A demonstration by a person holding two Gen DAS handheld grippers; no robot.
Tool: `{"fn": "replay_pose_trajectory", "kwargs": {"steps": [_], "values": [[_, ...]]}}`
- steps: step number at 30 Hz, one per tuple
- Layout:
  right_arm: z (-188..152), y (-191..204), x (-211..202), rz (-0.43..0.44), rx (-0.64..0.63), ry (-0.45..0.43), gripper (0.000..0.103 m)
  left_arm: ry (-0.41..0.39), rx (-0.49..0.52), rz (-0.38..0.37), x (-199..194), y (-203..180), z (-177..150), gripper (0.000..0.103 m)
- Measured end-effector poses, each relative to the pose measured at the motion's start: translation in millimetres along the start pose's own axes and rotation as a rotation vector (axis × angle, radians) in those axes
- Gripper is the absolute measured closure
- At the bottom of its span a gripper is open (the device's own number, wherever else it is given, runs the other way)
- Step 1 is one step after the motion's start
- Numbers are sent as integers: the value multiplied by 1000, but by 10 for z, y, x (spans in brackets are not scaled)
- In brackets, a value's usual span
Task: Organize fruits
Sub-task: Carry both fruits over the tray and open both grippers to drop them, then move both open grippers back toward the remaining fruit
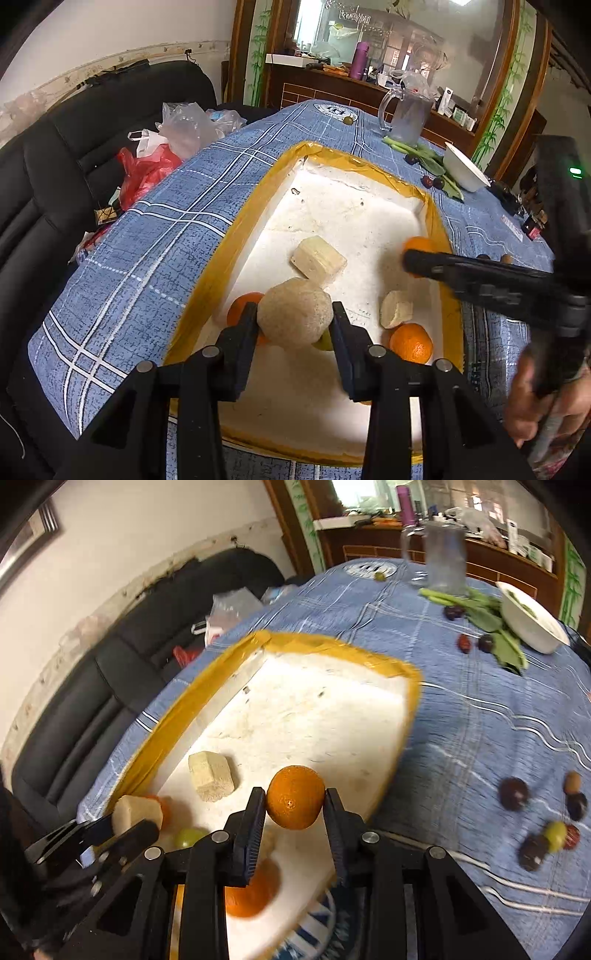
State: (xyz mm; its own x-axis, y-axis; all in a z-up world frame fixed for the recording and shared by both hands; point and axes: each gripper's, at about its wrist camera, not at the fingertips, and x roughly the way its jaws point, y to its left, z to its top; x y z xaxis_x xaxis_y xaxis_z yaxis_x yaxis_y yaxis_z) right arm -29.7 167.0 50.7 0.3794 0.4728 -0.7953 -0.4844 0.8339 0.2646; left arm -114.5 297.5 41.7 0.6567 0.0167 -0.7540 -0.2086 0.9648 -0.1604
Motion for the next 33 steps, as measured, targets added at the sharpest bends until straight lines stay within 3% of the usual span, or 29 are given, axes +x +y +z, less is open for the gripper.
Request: {"fn": "replay_pose_trajectory", "kwargs": {"steps": [6,8,13,17,25,26,29,33], "values": [[105,29,194,-28,-9,31,67,-26,-5,3,-73,-49,4,39],[129,24,141,-13,-7,22,59,-33,-23,-8,-107,-37,9,33],[89,-179,-313,11,20,-67,57,-44,-47,-13,-181,-21,10,32],[-147,-529,-649,-120,58,-107,57,-68,-60,-26,-273,-54,4,32],[-841,-980,-565,-210,146,16,57,-69,6,-83,-358,-456,-46,31],[-912,-951,-624,-234,126,-10,58,-68,17,-83,-375,-488,-65,31],[-1084,-837,-668,-311,60,21,57,-74,47,-83,-463,-617,-109,30],[-1373,-808,-838,-352,17,31,39,-91,64,-94,-619,-723,-145,28]]}}
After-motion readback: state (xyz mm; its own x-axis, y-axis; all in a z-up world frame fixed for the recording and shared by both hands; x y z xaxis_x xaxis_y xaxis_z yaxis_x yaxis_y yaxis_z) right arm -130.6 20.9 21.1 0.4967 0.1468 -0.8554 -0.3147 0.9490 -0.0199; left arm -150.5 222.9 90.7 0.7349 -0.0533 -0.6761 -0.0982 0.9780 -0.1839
